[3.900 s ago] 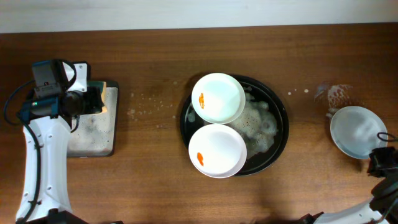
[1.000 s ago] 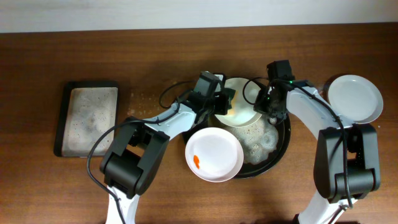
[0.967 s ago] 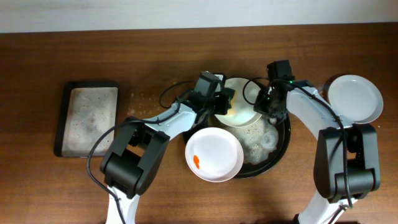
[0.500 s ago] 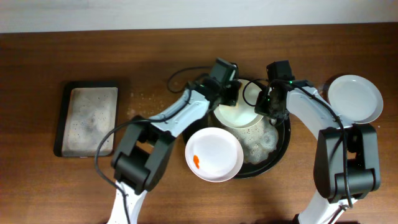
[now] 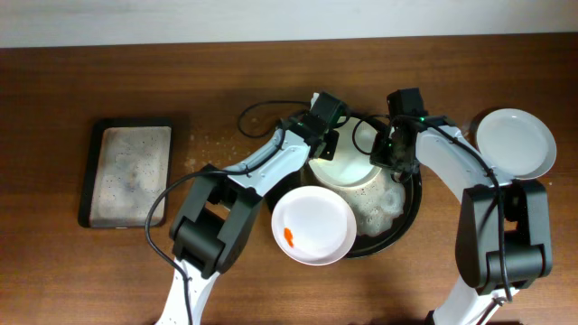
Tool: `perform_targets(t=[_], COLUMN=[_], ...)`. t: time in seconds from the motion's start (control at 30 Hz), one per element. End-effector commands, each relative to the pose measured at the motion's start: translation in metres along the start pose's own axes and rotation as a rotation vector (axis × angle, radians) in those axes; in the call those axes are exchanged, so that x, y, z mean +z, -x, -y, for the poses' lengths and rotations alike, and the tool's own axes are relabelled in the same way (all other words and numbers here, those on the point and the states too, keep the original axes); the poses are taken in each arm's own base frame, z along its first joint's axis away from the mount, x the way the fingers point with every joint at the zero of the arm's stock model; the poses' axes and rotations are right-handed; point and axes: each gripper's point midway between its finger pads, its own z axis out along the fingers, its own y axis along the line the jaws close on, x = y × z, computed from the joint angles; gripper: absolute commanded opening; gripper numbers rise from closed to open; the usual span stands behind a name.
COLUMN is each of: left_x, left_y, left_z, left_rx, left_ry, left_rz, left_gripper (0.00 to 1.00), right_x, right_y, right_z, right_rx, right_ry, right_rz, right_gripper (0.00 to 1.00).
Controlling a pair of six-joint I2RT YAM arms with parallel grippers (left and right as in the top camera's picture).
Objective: Clean dirty plates on tray and stack at the side
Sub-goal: 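Scrub the held plate with the sponge in the left gripper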
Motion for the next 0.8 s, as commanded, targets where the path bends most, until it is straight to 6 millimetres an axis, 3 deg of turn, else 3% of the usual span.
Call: perform_targets(t=[0.0, 0.2, 0.27, 0.3, 0.4, 0.43, 0.47, 0.5, 0.63, 0.77], left_x=[0.01, -0.032, -0.037, -0.036, -0.034, -0.034, -0.034, -0.035, -0.033, -0.024], left_y=[-0.014, 0.035, 0.039, 0.038, 0.033, 0.033, 0.029, 0.024, 0.01, -0.001], left_z=[-0.052, -0.045, -0.043, -0.04, -0.028, -0.028, -0.029, -0.031, -0.036, -0.031], left_rx=[0.046, 0.035, 0.034, 0.035, 0.033, 0.034, 0.037, 0.041, -0.007, -0.009], left_ry=[0.239, 0.23, 0.221, 0.203, 0.137, 0.137, 0.141, 0.146, 0.166, 0.137], left_rz=[-0.053, -0.011, -0.011, -0.017, -0.039, -0.041, -0.056, -0.076, -0.131, -0.166], left_gripper=[0.0, 0.0, 0.0, 0.0, 0.0, 0.0, 0.0, 0.0, 0.0, 0.0], right_x=[-0.009, -0.01, -0.009, -0.009, -0.021, -0.025, -0.028, -0.029, -0.008, 0.021], right_y=[0.005, 0.004, 0.001, -0.001, -0.004, -0.002, 0.0, 0.0, 0.003, 0.0], right_z=[0.016, 0.023, 0.019, 0.007, -0.046, -0.054, -0.065, -0.069, -0.059, -0.067], right_rx=[-0.002, -0.002, -0.024, -0.075, -0.26, -0.266, -0.272, -0.277, -0.236, -0.218], right_ry=[-0.079, -0.117, -0.095, -0.029, 0.278, 0.322, 0.38, 0.401, 0.324, 0.368], right_rz=[0.033, 0.03, 0.018, -0.001, -0.022, -0.015, -0.006, -0.002, -0.007, -0.043], right_gripper=[0.04, 0.04, 0.04, 0.05, 0.24, 0.33, 0.5, 0.52, 0.5, 0.25])
